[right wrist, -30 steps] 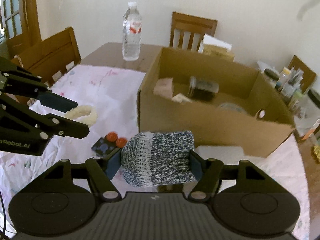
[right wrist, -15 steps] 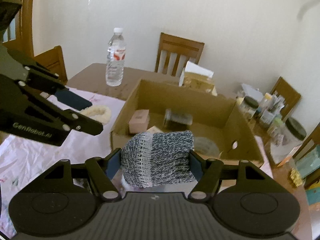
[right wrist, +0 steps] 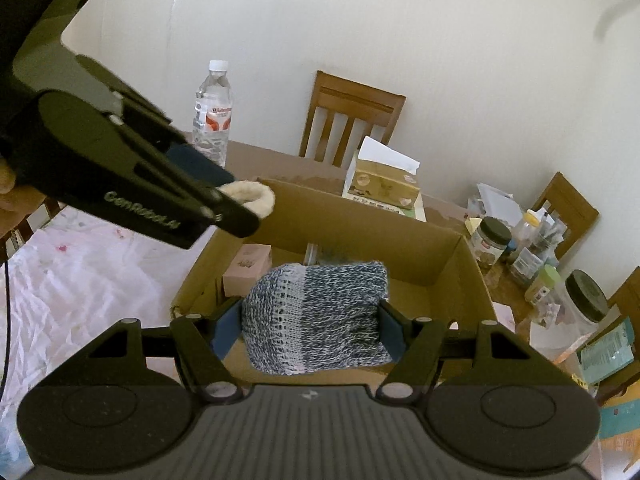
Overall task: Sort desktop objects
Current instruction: 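Carry the scrunchie and knitted hat over the cardboard box and release both inside, then move both tools back toward the remaining table items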
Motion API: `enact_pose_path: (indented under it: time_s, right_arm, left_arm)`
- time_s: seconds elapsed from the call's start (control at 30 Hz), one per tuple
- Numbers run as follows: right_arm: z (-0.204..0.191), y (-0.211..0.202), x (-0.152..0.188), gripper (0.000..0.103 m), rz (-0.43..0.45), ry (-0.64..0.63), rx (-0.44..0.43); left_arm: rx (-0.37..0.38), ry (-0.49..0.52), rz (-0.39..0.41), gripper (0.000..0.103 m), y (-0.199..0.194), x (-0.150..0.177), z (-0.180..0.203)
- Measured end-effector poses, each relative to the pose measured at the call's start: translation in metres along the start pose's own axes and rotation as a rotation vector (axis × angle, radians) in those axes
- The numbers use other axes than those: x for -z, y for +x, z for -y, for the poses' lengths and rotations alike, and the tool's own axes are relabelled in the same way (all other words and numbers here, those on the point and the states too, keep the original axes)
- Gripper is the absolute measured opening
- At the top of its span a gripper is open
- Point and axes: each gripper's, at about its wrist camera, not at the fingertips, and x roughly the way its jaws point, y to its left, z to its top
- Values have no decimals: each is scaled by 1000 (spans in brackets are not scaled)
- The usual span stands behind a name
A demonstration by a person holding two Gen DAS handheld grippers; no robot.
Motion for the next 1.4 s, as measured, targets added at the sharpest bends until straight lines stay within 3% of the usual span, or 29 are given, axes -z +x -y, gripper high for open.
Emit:
enact_pose_path:
  time_s: [0.23,0.33,0.43,0.5,0.53,0.57,0.63,0.87,1.4]
  right_arm:
    - [4,14,-4,74,-11,6,0]
    - [5,17,-5,83,-16,15,-3]
    - [4,15,-4,83,-18,15,-7]
    - [4,12,-2,84,-19,20,3]
    - [4,11,-1,86,-22,25,7]
    - [4,9,1,88,-22,31,10]
    - [4,5,4,88,-25,39,17]
    - [4,-7,16,88,-40,61,27]
    - [-4,-36,34,88,-38,100,-29]
  left_arm:
    - [3,11,-13,36,21,-11,-7]
    - [3,11,-16,36,29,-15,-9]
    - [5,13,-20,36,37,-19,-11]
    - [8,17,-23,41,41,-20,-11]
    - [9,18,-24,48,44,-21,-11]
    - [7,19,-29,62,46,-22,-10]
    - [-4,14,-23,74,49,-22,-9]
    - [4,19,-31,75,44,-19,-4]
    - [-52,19,-51,76,-10,14,11]
